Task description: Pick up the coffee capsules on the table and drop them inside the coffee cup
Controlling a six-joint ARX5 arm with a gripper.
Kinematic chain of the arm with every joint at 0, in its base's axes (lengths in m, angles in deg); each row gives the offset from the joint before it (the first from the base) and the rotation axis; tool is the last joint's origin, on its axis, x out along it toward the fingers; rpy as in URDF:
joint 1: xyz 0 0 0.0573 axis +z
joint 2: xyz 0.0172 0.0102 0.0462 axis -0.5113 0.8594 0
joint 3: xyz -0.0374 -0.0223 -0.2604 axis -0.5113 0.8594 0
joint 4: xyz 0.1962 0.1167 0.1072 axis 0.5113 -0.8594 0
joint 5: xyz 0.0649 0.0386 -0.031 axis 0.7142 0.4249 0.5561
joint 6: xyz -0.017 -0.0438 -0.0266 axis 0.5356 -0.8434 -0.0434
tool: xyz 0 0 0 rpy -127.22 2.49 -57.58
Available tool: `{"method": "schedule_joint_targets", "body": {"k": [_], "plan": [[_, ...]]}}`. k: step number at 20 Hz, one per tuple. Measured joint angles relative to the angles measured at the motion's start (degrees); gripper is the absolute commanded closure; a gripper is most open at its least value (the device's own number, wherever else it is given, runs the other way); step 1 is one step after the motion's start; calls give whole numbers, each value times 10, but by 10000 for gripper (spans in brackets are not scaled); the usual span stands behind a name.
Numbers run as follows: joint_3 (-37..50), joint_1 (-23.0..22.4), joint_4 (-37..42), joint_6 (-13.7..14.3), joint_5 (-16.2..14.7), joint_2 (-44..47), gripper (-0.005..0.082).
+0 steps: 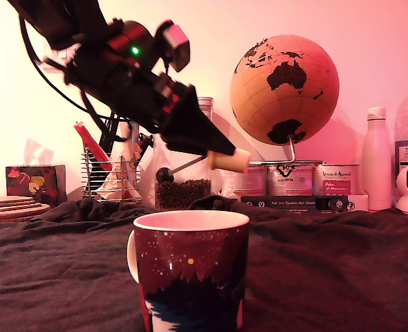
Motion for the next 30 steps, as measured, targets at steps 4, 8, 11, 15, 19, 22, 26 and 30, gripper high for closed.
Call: {"method": "schedule_joint_targets", "body": {"k": [4,8,11,15,19,22,26,30], "plan": [[0,4,-34,0,0,-1,554],[0,4,-38,-7,0,-1,554],[0,4,-38,-9,0,-1,554],[0,4,-39,-12,-3,-3,554],[34,4,-6,-30,-3,-45,554],[79,4,34,-54,5,-98,554],[132,4,76,-89,26,-153,554],[207,3,147,-146,46,-203,554]]}}
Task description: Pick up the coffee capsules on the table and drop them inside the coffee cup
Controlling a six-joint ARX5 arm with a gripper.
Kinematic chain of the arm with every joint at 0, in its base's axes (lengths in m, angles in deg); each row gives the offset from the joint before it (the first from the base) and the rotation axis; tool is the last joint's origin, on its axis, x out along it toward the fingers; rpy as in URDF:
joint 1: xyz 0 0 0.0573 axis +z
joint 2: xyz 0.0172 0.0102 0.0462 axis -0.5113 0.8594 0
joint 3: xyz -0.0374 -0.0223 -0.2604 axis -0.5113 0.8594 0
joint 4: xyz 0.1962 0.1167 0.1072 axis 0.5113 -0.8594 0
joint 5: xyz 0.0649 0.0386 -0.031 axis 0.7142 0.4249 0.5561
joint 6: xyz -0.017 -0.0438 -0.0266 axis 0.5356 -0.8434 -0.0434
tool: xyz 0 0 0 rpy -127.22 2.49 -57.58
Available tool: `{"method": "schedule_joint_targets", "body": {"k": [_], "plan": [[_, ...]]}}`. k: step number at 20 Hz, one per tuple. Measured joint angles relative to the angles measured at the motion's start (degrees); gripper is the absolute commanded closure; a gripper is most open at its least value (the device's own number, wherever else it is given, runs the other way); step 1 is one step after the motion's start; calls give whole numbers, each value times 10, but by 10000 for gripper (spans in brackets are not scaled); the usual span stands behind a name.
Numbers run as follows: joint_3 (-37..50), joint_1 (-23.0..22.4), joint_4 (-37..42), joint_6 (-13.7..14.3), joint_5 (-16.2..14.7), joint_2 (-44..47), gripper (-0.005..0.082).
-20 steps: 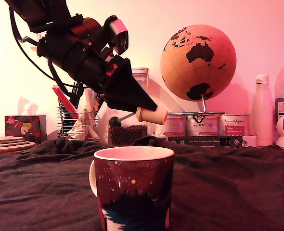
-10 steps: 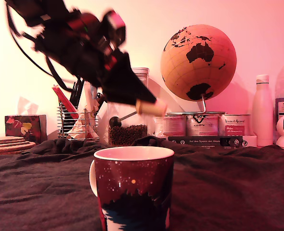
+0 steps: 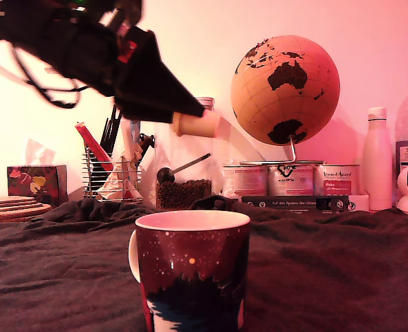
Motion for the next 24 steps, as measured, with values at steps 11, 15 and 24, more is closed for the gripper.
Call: {"method": "schedule_joint_targets", "body": {"k": [11,15,24], "plan": [[149,-79,158,-120,110,-93,554],[193,-113,193,-162,145,-97,554],[240,-172,216,-210,213,-120,554]]}}
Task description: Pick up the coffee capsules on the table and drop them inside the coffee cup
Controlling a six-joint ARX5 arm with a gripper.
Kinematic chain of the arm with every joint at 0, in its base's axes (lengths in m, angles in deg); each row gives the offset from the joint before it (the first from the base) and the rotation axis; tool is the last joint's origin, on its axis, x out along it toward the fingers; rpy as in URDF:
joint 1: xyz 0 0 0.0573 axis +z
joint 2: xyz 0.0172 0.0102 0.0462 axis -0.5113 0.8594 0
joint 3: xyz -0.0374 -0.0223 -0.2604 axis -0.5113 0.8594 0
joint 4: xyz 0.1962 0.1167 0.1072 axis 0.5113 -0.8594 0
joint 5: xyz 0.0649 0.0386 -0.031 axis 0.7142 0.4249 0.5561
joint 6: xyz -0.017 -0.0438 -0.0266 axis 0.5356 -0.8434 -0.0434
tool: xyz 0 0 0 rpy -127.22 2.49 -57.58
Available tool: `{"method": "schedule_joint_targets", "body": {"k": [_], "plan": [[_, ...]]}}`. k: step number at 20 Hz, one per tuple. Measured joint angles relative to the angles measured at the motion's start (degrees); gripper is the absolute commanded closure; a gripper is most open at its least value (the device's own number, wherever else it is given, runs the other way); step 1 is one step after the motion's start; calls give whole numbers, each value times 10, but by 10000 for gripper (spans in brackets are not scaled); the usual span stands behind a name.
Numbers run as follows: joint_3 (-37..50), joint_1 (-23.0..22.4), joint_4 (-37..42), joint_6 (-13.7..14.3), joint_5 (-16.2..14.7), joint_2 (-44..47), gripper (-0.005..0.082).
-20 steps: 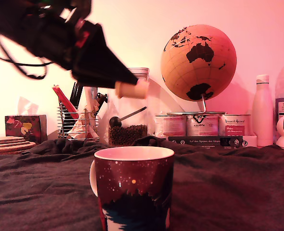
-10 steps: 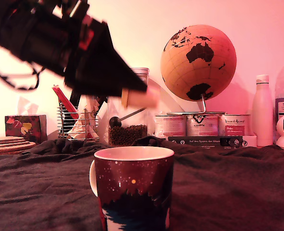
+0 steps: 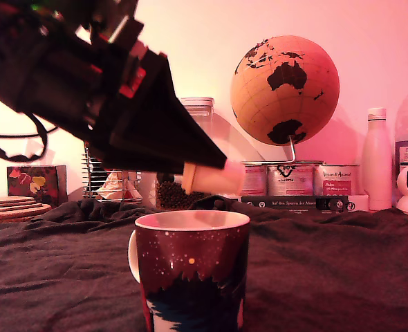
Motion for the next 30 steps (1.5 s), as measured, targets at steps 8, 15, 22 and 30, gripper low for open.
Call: {"method": "schedule_joint_targets", "body": {"k": [8,15,22,30], "plan": [[50,-1,-47,-4,19,-95,554],[50,-1,-72,-4,19,-96,554],[50,-1,-79,-11,19,-96,554],[-23,-1,-175,19,23,-87,554]]}}
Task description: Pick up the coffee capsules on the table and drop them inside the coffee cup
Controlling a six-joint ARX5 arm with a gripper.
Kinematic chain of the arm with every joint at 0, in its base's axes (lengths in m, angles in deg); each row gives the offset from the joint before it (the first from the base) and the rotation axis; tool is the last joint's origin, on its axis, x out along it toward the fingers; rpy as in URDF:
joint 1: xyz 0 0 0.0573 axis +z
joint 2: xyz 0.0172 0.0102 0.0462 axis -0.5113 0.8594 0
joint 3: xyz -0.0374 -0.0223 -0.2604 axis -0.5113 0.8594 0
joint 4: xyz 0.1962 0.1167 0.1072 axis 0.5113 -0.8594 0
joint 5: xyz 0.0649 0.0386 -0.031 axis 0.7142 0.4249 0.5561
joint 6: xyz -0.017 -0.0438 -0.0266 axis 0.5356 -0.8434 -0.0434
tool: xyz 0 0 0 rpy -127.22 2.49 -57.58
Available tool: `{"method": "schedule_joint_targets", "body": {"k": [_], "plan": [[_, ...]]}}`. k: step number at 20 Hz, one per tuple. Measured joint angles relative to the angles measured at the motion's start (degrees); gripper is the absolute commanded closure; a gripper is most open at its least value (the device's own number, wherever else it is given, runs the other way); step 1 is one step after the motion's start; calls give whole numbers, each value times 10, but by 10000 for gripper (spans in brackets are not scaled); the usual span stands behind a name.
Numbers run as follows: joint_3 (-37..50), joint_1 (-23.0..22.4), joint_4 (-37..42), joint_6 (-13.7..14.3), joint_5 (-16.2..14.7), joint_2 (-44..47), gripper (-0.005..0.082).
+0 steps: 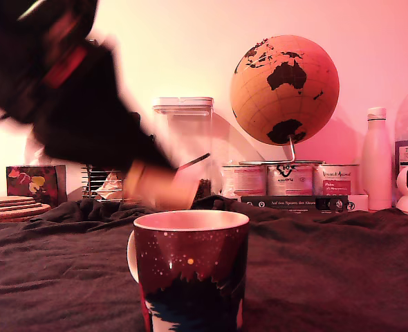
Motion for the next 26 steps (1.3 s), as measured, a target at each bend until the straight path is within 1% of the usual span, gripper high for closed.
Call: {"method": "schedule_joint_targets", "body": {"k": [4,6,7,9,10,11,12,20,24,25,26], "plan": [[-40,0,-47,24,2,35,554],[-61,0,-73,44,2,70,554],[-73,-2,-89,44,4,84,554],[-97,-10,-110,70,20,103,554],[-111,-15,-123,73,28,108,554],[-125,-17,-134,84,30,111,554],[-135,-19,-137,89,31,115,554],[-143,-20,-180,95,33,127,554],[-143,-20,-182,95,32,127,553],[-143,-20,-182,95,32,127,549],[-143,-20,-182,95,32,127,524]]}}
